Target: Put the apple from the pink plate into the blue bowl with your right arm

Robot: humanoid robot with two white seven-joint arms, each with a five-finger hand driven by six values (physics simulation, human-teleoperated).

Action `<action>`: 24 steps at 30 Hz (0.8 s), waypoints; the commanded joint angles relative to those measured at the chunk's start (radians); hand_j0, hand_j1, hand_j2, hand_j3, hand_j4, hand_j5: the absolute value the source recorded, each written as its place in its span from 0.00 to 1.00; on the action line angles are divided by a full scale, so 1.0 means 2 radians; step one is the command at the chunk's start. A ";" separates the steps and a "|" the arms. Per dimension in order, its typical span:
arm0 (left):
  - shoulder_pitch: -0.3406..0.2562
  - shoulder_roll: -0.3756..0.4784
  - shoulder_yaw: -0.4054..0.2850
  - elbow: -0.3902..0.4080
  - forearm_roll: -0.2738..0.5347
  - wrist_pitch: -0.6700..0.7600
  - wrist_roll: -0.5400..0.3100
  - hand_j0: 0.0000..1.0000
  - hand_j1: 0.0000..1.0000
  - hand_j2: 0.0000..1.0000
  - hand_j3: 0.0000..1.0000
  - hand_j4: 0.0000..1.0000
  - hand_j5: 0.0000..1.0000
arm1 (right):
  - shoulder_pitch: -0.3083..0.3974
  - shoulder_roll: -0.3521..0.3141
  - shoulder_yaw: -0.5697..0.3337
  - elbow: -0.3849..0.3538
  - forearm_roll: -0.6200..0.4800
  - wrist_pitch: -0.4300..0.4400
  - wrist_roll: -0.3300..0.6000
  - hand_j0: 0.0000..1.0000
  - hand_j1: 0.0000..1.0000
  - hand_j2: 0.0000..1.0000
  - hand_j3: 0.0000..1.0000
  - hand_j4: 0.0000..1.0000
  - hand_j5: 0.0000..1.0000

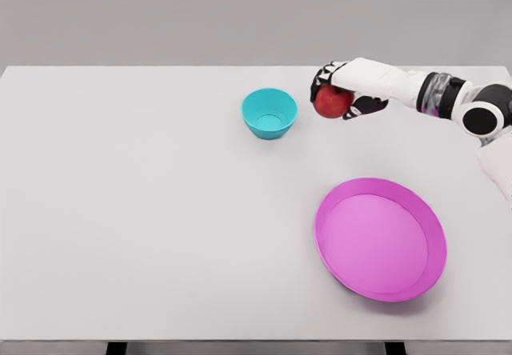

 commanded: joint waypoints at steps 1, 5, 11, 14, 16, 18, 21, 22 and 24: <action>0.000 0.000 0.000 0.000 0.000 0.000 0.000 1.00 1.00 1.00 1.00 1.00 1.00 | 0.000 0.013 0.001 0.010 0.004 0.001 0.000 0.43 0.43 0.43 0.43 0.43 0.43; 0.000 0.000 0.000 0.000 0.000 0.000 0.000 1.00 1.00 1.00 1.00 1.00 1.00 | -0.009 0.032 0.001 0.018 0.017 0.002 0.000 0.43 0.43 0.43 0.43 0.43 0.43; 0.000 0.000 0.000 0.000 0.000 0.000 0.000 1.00 1.00 1.00 1.00 1.00 1.00 | -0.021 0.053 0.002 0.038 0.029 0.002 0.000 0.43 0.43 0.43 0.43 0.43 0.43; 0.000 0.000 0.000 0.000 0.000 0.000 0.000 1.00 1.00 1.00 1.00 1.00 1.00 | -0.026 0.063 0.004 0.045 0.035 0.002 0.000 0.43 0.43 0.43 0.43 0.43 0.43; 0.000 0.000 0.000 0.000 0.000 0.000 0.000 1.00 1.00 1.00 1.00 1.00 1.00 | -0.030 0.068 0.005 0.048 0.036 0.002 0.000 0.43 0.43 0.43 0.43 0.43 0.43; 0.000 0.000 0.000 0.000 0.000 0.000 0.001 1.00 1.00 1.00 1.00 1.00 1.00 | -0.037 0.078 0.006 0.058 0.039 0.002 0.000 0.43 0.43 0.43 0.43 0.43 0.43; 0.000 0.000 0.000 0.000 0.000 0.000 0.000 1.00 1.00 1.00 1.00 1.00 1.00 | -0.039 0.079 0.007 0.062 0.043 0.002 0.000 0.43 0.43 0.43 0.43 0.43 0.43; 0.000 0.000 0.000 0.000 0.000 0.000 0.001 1.00 1.00 1.00 1.00 1.00 1.00 | -0.039 0.084 0.007 0.065 0.044 0.002 0.000 0.43 0.43 0.43 0.43 0.43 0.43; 0.000 0.000 0.000 0.000 0.000 0.000 0.000 1.00 1.00 1.00 1.00 1.00 1.00 | -0.043 0.091 0.007 0.075 0.053 0.001 0.000 0.44 0.44 0.44 0.44 0.44 0.44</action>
